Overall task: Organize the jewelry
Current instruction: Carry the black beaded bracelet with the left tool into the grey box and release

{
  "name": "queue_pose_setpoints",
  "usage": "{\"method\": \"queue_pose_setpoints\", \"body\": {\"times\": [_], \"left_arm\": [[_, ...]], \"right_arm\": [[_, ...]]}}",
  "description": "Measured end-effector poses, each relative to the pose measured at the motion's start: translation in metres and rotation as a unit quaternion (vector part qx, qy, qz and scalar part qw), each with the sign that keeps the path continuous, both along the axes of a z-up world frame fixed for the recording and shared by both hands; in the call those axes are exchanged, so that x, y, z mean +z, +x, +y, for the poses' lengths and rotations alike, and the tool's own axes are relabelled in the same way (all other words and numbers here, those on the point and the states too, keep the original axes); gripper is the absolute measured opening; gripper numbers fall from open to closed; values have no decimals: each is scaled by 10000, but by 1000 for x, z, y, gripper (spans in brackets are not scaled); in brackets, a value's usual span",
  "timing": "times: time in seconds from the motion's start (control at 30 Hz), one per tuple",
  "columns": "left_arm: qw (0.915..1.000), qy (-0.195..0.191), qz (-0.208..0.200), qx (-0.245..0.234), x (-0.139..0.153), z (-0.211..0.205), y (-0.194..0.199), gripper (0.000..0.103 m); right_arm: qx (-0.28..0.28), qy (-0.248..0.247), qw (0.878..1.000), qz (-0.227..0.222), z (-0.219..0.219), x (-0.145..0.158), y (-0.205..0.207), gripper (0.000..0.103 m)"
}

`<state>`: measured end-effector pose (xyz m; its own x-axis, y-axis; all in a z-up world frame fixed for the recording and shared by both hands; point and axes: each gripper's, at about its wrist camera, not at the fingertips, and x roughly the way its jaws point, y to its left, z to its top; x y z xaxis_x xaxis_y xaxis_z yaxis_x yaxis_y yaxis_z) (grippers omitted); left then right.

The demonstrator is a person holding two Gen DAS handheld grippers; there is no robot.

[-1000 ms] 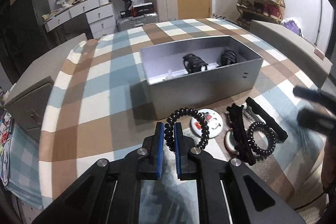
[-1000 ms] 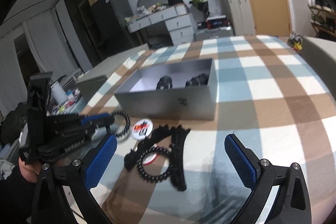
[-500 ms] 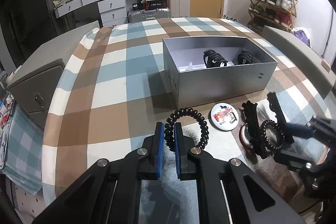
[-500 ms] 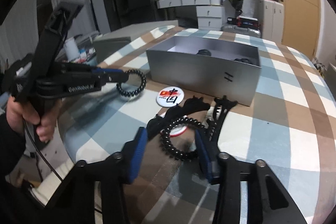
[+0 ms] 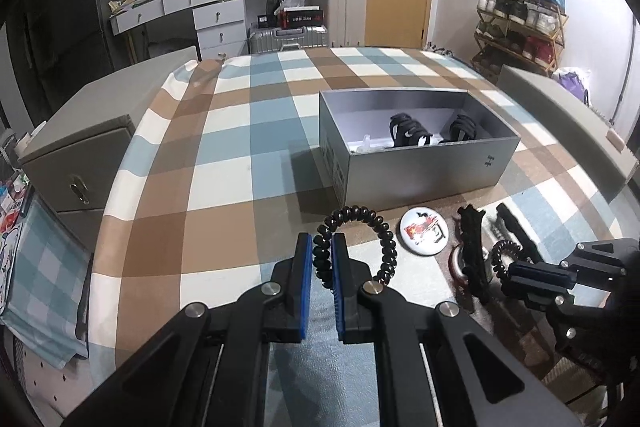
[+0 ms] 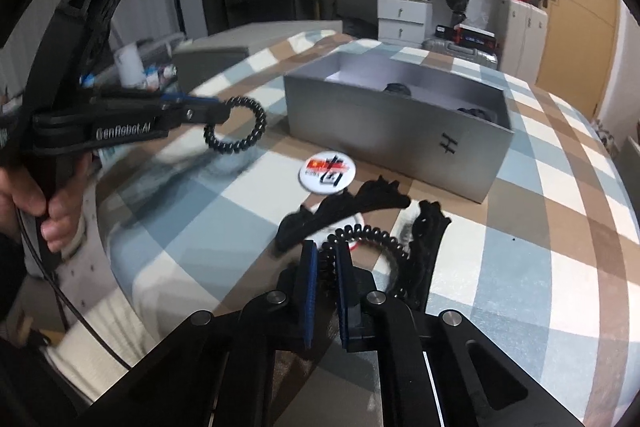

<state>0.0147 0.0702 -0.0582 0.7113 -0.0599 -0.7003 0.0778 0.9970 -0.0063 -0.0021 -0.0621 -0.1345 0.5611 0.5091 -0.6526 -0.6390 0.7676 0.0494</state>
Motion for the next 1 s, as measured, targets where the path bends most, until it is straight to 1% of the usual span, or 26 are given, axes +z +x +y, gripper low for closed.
{"method": "queue_pose_setpoints", "body": {"times": [0.1, 0.23, 0.43, 0.5, 0.7, 0.87, 1.0], "left_arm": [[10000, -52, -54, -8, 5, 1, -1, 5], [9998, -78, -155, -12, 13, 1, -2, 5], [9995, -222, -223, -10, 22, 1, -3, 5], [9993, -229, -294, -15, 26, 0, -3, 5], [9982, -420, -427, -100, 39, -3, -1, 5], [9970, -424, -611, -197, 52, -10, 5, 5], [9960, -435, -721, -301, 60, -17, 17, 5]], "right_arm": [[-69, 335, 9994, 21, -9, 10, 2, 8], [-102, 506, 9986, -71, -13, 21, 0, 8], [-161, 827, 9964, -57, -19, 31, 2, 8], [-183, 866, 9960, -101, -20, 35, 1, 8], [-235, 1152, 9929, -184, -28, 50, 4, 8], [-241, 1339, 9903, -297, -33, 65, 10, 8], [-245, 1471, 9880, -402, -36, 77, 20, 8]]}}
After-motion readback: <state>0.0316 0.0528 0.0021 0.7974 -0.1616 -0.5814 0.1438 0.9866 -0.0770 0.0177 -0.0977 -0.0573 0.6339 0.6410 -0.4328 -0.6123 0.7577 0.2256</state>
